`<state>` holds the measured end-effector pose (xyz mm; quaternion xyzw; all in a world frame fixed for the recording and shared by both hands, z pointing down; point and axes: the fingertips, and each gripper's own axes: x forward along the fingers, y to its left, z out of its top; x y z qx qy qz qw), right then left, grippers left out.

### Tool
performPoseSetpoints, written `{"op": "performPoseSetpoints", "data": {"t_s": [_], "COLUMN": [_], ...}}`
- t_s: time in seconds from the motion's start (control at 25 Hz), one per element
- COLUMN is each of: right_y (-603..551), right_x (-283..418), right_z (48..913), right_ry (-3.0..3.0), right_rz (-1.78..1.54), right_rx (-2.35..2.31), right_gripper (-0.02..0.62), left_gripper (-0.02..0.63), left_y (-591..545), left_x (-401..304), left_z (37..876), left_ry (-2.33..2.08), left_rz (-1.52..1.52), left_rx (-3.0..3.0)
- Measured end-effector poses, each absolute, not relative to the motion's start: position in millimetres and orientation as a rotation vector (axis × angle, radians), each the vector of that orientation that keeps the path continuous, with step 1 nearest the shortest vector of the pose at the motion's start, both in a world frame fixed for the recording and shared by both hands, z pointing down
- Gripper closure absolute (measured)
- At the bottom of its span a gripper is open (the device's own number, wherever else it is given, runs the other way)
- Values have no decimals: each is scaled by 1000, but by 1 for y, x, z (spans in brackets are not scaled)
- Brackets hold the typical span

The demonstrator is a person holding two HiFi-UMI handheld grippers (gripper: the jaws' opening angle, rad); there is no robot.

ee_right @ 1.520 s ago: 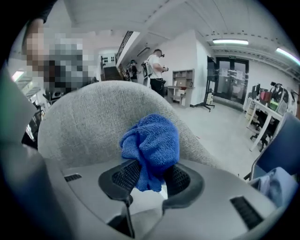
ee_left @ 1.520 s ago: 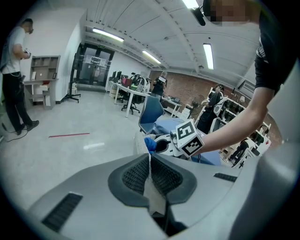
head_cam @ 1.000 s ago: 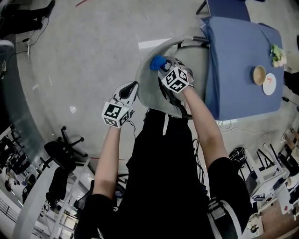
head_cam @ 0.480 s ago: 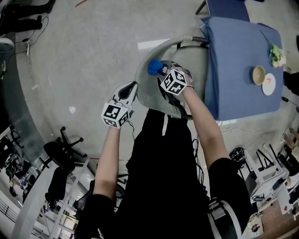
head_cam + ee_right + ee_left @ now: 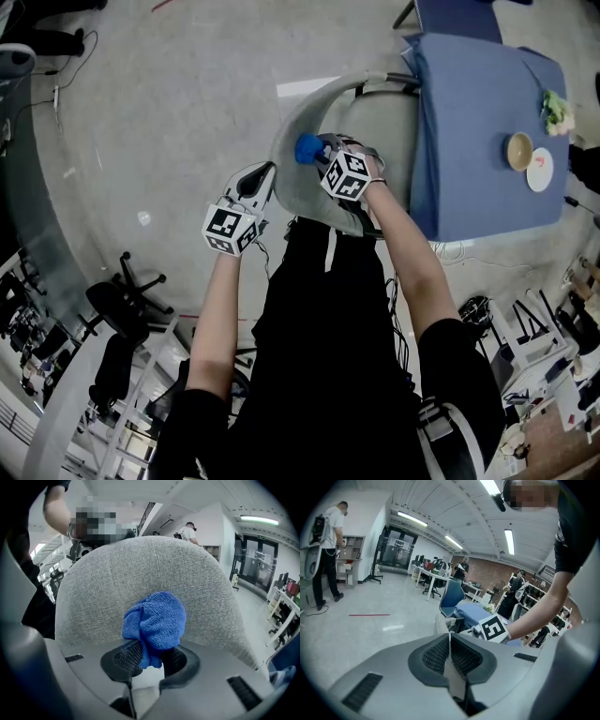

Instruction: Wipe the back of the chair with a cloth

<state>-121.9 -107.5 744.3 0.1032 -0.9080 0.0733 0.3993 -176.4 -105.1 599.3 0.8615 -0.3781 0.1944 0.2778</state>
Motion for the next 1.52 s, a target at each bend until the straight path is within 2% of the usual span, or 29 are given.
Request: {"op": "performPoseSetpoints", "data": {"t_s": [0.68,1.52], "right_y": [-27,60], "right_x": [-116,-69], "right_z": [767,794], "right_ry": [-2249,-2142], "right_rz": [138,206], "right_rx": [3,-189], "right_gripper": [478,492], "left_gripper": [572,572], "left_y": [-106,-104], "left_x": [-174,-174], "left_z": [600,600], "left_ry": [-1008,-1055], "left_rz": [518,508], "left_rx": [2308,2293]}}
